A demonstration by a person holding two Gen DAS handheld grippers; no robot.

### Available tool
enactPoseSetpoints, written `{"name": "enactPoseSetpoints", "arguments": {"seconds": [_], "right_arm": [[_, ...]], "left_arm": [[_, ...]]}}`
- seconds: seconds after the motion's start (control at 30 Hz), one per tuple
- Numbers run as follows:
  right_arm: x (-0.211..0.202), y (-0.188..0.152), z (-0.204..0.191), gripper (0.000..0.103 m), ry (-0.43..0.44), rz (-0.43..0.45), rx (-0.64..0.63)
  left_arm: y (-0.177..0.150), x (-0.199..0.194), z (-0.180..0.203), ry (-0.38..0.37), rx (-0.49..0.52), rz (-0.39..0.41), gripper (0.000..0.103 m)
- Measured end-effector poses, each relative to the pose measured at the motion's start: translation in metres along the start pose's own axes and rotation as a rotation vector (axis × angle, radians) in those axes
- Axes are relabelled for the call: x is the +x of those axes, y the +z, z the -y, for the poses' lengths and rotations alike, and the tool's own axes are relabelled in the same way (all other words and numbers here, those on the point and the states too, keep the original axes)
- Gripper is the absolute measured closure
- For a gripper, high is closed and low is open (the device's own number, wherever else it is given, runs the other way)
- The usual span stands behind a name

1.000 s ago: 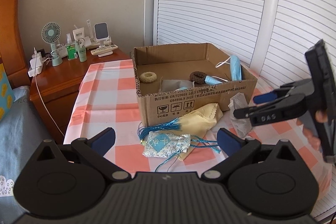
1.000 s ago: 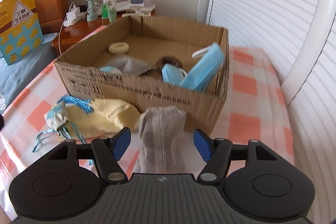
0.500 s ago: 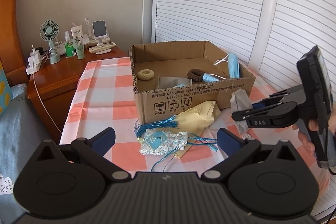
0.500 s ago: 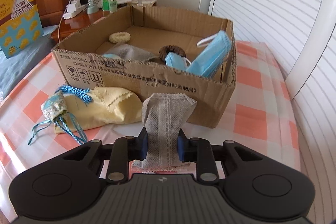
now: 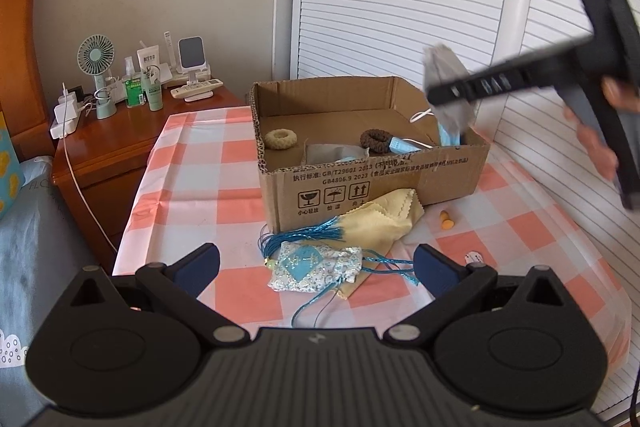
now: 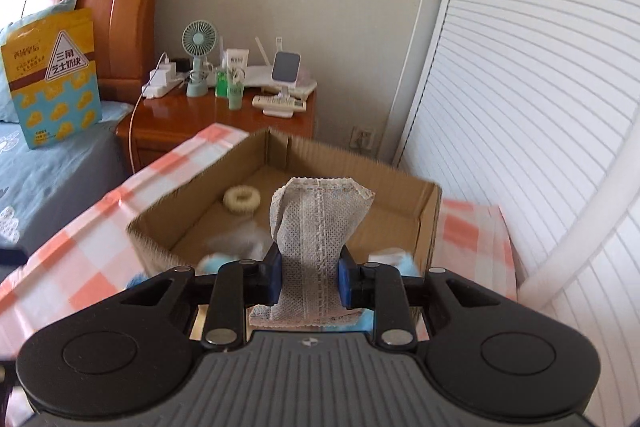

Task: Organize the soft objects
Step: 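Lower the lace-trimmed sachet into the box and open the right tool, then move the right tool to the white bandage strip while the left tool approaches the blue printed pouch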

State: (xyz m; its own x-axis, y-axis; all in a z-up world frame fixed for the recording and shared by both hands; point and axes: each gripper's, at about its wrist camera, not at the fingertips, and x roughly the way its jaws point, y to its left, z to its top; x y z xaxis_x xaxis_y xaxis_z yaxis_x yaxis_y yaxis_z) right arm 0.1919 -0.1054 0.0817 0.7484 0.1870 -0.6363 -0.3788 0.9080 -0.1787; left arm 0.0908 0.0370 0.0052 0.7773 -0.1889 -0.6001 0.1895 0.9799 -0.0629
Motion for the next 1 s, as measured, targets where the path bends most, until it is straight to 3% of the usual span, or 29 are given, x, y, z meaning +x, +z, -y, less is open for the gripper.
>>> {"name": "enactPoseSetpoints", "arguments": {"seconds": [0.17,0.23,0.27,0.3,0.43,0.63,1.0], "right_arm": [[0.038,0.048,0.002,0.069,-0.029,0.028,-0.007],[0.052,0.060,0.003,0.041,-0.056,0.049,0.000],[0.057,0.064,0.004,0.015,-0.059,0.050,0.012],[0.060,0.066,0.006,0.002,-0.058,0.056,0.028],[0.058,0.063,0.002,0.000,-0.010,0.053,0.053],[0.036,0.046,-0.015,0.000,-0.011,0.027,0.009],[-0.011,-0.004,-0.023,0.000,-0.007,-0.021,0.060]], "left_arm": [[-0.002,0.002,-0.010,0.017,-0.025,-0.001,0.001],[-0.004,0.003,-0.015,0.023,-0.039,-0.006,0.001],[-0.005,0.003,-0.017,0.027,-0.044,-0.010,0.001],[-0.006,0.004,-0.019,0.032,-0.050,-0.013,0.001],[-0.010,0.003,-0.024,0.040,-0.065,-0.020,0.001],[-0.012,-0.003,-0.021,0.038,-0.063,-0.015,0.001],[-0.017,-0.023,-0.007,0.053,-0.034,-0.006,0.001]]}}
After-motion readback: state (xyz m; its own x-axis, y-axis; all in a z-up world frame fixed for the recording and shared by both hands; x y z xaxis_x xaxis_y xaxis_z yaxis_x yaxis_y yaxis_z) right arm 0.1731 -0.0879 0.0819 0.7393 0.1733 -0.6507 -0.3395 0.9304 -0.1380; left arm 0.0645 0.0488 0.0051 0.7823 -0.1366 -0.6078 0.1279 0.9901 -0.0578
